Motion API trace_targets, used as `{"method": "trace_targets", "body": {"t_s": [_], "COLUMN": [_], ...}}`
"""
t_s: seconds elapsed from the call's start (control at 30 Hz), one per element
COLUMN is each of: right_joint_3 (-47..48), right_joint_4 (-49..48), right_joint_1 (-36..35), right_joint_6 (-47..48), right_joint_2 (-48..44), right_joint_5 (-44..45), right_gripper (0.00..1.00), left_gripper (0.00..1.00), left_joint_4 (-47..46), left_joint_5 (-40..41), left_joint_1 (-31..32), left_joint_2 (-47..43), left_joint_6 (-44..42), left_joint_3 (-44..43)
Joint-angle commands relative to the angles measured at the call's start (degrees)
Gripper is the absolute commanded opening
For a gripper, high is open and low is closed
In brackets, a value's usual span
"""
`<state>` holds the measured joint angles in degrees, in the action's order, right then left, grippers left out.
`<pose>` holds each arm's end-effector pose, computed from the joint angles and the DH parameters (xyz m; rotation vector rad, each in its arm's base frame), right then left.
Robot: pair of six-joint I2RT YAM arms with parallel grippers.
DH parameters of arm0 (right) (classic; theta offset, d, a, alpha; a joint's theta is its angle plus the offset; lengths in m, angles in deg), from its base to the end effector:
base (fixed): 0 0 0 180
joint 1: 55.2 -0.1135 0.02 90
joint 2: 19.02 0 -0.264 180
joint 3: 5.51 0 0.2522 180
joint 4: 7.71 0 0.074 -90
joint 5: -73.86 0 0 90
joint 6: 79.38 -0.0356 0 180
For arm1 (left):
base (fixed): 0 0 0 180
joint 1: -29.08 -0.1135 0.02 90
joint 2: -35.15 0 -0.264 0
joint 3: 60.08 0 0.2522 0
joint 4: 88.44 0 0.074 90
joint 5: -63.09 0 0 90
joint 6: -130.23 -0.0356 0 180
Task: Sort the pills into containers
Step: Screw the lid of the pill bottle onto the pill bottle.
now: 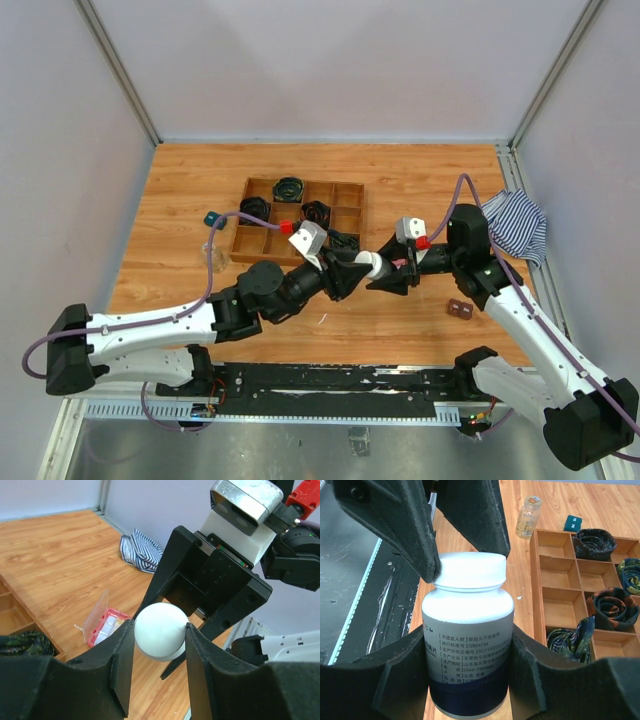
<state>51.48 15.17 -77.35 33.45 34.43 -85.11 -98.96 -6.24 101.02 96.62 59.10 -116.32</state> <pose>0.1694 0.1048 0.3124 -1.3660 1.2106 1.1203 0.0900 -0.2356 0.3323 0.4121 1.5141 -1.0048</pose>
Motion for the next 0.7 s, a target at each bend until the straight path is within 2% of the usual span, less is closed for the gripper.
{"method": "trace_targets", "body": {"t_s": [0.0, 0.1, 0.17, 0.3, 0.37, 0.43, 0.5, 0.57, 0.6, 0.67], "right_joint_3": [0.9, 0.8, 0.8, 0.9, 0.8, 0.9, 0.9, 0.9, 0.9, 0.8], "right_joint_4": [-0.5, -0.5, -0.5, -0.5, -0.5, -0.4, -0.4, -0.4, -0.4, -0.3], "right_joint_1": [0.2, 0.2, 0.2, 0.2, 0.2, 0.2, 0.2, 0.3, 0.4, 0.5], "right_joint_6": [0.0, -0.1, -0.1, 0.0, 0.0, 0.1, 0.2, 0.1, 0.1, 0.1], "right_joint_2": [-0.5, -0.5, -0.5, -0.5, -0.4, -0.3, -0.3, -0.4, -0.4, -0.4], "right_joint_5": [-1.3, -1.3, -1.2, -1.1, -1.1, -1.1, -1.0, -1.0, -1.0, -1.1], "right_gripper": [0.01, 0.01, 0.01, 0.01, 0.01, 0.01, 0.01, 0.01, 0.01, 0.01], "left_gripper": [0.08, 0.08, 0.08, 0.08, 0.12, 0.26, 0.47, 0.73, 0.81, 0.90], "left_joint_4": [-2.9, -2.9, 0.7, 13.3, 16.3, 17.0, 16.8, 16.3, 15.6, 12.9], "left_joint_5": [-21.9, -38.5, -46.2, -53.6, -55.7, -56.9, -57.9, -56.4, -54.7, -51.4], "left_joint_1": [-5.7, -10.8, -12.4, -13.7, -14.5, -15.9, -17.4, -18.3, -18.4, -18.4], "left_joint_2": [-2.0, 0.2, 2.4, 5.6, 5.6, 5.0, 4.4, 3.5, 2.8, 1.0], "left_joint_6": [-5.0, -10.3, -15.7, -26.6, -29.6, -30.6, -30.2, -29.0, -27.6, -25.8], "left_joint_3": [1.7, 0.8, -2.0, -9.2, -11.1, -11.9, -12.4, -12.6, -12.4, -11.4]}}
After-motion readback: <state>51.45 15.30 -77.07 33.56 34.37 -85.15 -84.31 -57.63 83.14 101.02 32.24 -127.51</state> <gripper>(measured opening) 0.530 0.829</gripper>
